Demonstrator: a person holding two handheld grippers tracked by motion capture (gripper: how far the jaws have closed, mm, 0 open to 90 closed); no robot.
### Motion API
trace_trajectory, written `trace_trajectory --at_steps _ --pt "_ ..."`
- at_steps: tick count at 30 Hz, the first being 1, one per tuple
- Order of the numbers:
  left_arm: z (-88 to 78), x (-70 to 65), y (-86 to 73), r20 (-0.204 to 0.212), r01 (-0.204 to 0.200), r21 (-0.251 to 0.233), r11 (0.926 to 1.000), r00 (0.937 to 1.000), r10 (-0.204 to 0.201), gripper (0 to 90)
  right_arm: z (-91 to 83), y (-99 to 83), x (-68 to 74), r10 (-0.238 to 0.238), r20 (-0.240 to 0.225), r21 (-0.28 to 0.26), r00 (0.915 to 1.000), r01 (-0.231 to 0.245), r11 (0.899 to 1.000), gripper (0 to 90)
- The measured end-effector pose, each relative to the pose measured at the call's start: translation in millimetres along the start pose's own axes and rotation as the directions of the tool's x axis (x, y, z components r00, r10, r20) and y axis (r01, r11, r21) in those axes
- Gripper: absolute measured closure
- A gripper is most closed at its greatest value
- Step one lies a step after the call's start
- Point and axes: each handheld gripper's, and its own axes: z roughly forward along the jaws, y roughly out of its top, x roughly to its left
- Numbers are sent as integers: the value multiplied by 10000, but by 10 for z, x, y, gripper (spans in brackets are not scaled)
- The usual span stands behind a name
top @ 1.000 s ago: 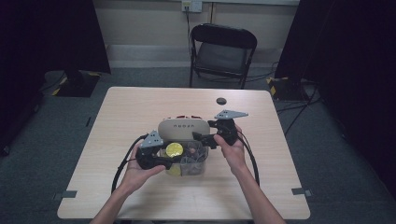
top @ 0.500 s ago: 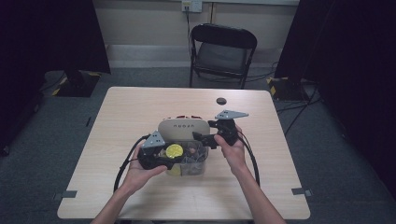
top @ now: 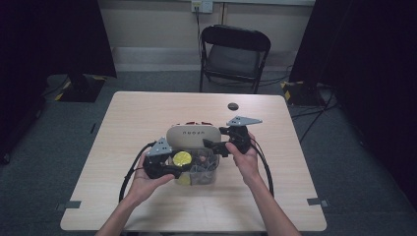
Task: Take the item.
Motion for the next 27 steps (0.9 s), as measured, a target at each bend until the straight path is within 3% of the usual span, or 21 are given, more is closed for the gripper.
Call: trace_trajectory --at_steps 7,9,16,18,27 --pt "-48 -25 17 66 18 -123 9999 10000 -17 376 0 -2 4 26 25 -15 10000 -26 10000 134" --pt "-72 -29 21 176 68 -354 9994 9998 -62 376 -1 -2 4 21 20 -12 10000 -21 10000 135" --pt "-192 1 17 -31 240 -484 9985 9997 -241 377 -7 -1 -1 7 27 -11 10000 -7 10000 133" --pt "-214 7 19 -131 126 -484 9987 9998 -133 377 -7 -1 -1 5 26 -8 10000 -5 10000 134" --pt "-370 29 11 -70 179 -713 9973 9998 -184 377 -9 -2 -4 32 24 2 10000 -32 10000 132"
